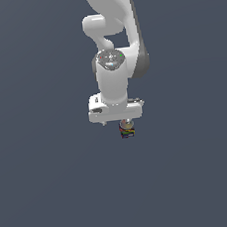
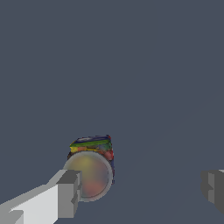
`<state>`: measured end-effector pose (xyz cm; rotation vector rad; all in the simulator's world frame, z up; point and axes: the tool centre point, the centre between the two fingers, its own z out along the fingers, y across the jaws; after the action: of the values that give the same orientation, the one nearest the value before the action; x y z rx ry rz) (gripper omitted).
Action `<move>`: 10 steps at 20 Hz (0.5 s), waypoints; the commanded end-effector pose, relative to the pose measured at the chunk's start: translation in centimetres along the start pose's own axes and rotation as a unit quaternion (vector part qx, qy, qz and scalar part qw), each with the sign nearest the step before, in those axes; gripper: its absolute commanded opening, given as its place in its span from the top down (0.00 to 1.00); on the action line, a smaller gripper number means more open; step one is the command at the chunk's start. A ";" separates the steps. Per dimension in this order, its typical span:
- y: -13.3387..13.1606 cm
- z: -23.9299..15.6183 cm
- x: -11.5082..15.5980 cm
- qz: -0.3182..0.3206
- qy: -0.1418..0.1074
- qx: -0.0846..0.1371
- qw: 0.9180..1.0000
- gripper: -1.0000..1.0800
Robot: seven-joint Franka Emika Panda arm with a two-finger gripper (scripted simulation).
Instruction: Pick up the object and move it to a goal position.
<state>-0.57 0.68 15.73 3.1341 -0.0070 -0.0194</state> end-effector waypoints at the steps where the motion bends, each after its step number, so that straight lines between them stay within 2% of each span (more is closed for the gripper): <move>1: 0.0 0.0 0.0 0.000 0.000 0.000 1.000 0.04; 10: -0.5 0.1 -0.1 0.000 -0.011 0.013 1.000 0.04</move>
<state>-0.63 1.12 15.64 3.1561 -0.0076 -0.0492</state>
